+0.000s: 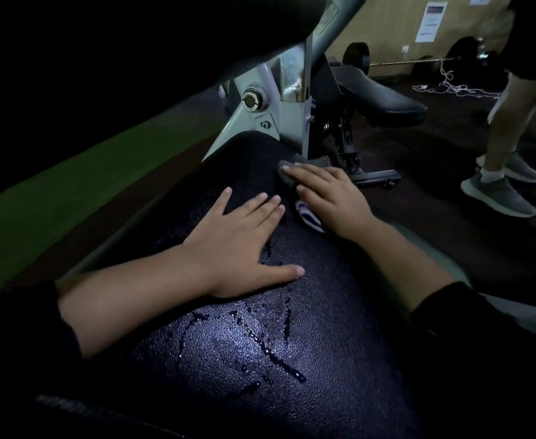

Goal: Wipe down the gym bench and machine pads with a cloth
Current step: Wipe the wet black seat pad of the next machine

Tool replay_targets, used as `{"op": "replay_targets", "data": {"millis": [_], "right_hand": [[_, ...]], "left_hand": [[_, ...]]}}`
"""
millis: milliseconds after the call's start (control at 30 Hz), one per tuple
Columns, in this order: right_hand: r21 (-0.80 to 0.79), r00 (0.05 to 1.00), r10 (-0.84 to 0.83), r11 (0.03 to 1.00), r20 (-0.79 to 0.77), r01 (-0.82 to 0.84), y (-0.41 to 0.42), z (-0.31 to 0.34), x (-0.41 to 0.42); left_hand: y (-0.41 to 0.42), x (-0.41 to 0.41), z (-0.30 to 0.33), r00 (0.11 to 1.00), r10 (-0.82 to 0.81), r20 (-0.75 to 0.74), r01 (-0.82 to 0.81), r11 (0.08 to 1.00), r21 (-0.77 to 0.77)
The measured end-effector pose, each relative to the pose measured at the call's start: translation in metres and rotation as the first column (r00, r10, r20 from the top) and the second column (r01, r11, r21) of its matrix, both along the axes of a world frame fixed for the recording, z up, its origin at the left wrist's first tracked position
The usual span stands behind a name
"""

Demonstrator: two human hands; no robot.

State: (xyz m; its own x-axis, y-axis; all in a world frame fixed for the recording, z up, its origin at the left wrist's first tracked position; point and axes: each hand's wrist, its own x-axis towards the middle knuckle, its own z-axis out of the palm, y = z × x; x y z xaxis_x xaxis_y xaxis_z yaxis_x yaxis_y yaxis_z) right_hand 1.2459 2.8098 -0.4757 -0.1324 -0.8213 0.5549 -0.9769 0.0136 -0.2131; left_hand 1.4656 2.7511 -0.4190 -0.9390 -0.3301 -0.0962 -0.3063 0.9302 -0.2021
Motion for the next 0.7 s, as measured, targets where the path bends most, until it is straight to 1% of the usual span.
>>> {"op": "replay_targets", "data": {"millis": [33, 100, 133, 167, 200, 233, 267, 300, 333, 367, 400, 467, 533, 633, 700], "right_hand": [[0.009, 1.0, -0.024, 1.0, 0.01, 0.024, -0.003, -0.001, -0.016], [0.044, 0.978, -0.155, 0.988, 0.139, 0.15, 0.002, -0.008, -0.05], [0.083, 0.935, -0.248, 0.969, 0.254, 0.235, 0.011, -0.014, -0.065], [0.173, 0.875, -0.339, 0.939, 0.344, 0.296, 0.023, -0.018, -0.073], [0.244, 0.838, -0.416, 0.906, 0.353, 0.347, 0.037, -0.023, -0.077], [0.259, 0.842, -0.451, 0.887, 0.297, 0.383, 0.05, -0.029, -0.077], [0.217, 0.874, -0.45, 0.886, 0.184, 0.41, 0.064, -0.033, -0.071], [0.11, 0.9, -0.43, 0.9, 0.076, 0.421, 0.075, -0.034, -0.058], [0.017, 0.924, -0.379, 0.925, -0.041, 0.38, 0.083, -0.038, -0.044], [-0.024, 0.942, -0.312, 0.95, -0.123, 0.311, 0.086, -0.041, -0.03], [0.007, 0.959, -0.266, 0.963, -0.093, 0.268, 0.085, -0.043, -0.014], [0.004, 0.972, -0.232, 0.973, 0.032, 0.232, 0.068, -0.034, 0.02], [0.013, 0.979, -0.198, 0.98, 0.049, 0.198, 0.041, -0.018, 0.034], [0.053, 0.98, -0.177, 0.983, 0.091, 0.173, 0.004, -0.002, 0.007], [0.07, 0.963, -0.246, 0.968, 0.108, 0.239, -0.005, -0.001, -0.021]], "left_hand": [[0.0, 0.0, 0.0, 1.0, -0.001, 0.003, 0.001, 1.0, 0.001], [0.0, 0.001, 0.0, 1.0, -0.003, 0.003, 0.003, 1.0, 0.004], [0.0, 0.001, 0.0, 1.0, -0.003, -0.001, 0.003, 1.0, 0.005], [0.0, 0.002, -0.001, 1.0, -0.003, -0.003, 0.003, 1.0, 0.007], [0.0, 0.002, -0.001, 1.0, -0.004, -0.003, 0.004, 1.0, 0.007], [0.0, 0.001, -0.001, 1.0, -0.005, -0.001, 0.005, 1.0, 0.004], [0.0, 0.001, 0.0, 1.0, -0.006, -0.001, 0.006, 1.0, 0.001], [-0.001, 0.001, -0.001, 1.0, -0.006, -0.001, 0.006, 1.0, -0.001], [-0.001, 0.001, -0.002, 1.0, -0.008, -0.002, 0.008, 1.0, -0.003], [-0.002, 0.0, -0.002, 1.0, -0.014, -0.005, 0.014, 1.0, -0.007], [-0.003, 0.0, -0.003, 1.0, -0.02, -0.011, 0.02, 1.0, -0.013], [-0.004, 0.0, -0.005, 1.0, -0.022, -0.02, 0.022, 1.0, -0.017], [-0.004, -0.001, -0.005, 1.0, -0.018, -0.022, 0.017, 1.0, -0.02], [-0.003, 0.0, -0.005, 1.0, -0.014, -0.021, 0.014, 1.0, -0.021], [-0.003, 0.001, -0.005, 1.0, -0.02, -0.021, 0.019, 1.0, -0.018]]}}
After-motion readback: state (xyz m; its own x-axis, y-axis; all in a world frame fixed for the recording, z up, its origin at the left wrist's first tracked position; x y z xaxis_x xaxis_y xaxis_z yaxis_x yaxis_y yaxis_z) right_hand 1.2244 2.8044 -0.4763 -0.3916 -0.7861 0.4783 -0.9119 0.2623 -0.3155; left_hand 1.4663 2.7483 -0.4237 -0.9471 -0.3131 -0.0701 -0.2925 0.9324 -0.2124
